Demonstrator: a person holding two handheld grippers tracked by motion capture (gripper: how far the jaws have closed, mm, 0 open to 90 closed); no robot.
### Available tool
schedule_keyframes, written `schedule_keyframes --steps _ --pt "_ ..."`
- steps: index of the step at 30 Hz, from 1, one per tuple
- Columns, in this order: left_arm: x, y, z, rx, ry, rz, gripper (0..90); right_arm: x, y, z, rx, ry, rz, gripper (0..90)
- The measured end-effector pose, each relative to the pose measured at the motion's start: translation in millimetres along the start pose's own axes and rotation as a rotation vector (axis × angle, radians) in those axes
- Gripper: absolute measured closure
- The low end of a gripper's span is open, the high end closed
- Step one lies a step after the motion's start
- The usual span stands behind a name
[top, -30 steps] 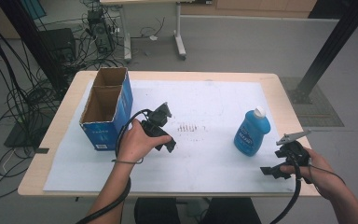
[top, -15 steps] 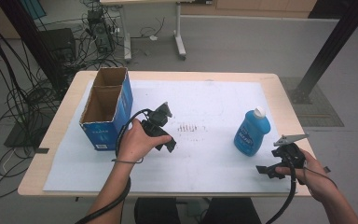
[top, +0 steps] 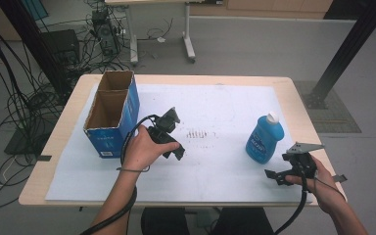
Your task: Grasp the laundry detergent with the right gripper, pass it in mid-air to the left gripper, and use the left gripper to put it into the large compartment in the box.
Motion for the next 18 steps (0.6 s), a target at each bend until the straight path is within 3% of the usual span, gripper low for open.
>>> schedule_keyframes --steps 18 --pt "-2.0 3.1 4.6 -0.004 -0.004 0.002 10.1 -2.1 8.8 -11.9 -0.124 -0.014 0.002 2.5"
Point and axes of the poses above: each handheld gripper's, and its own axes: z roughly backward along the jaws, y roughly out of its underside, x roughly to its left, the point moved 1 cm from there along -z, roughly forward along the jaws, and after that the axes turned 4 degrees about -x, right-handed, at the moved point
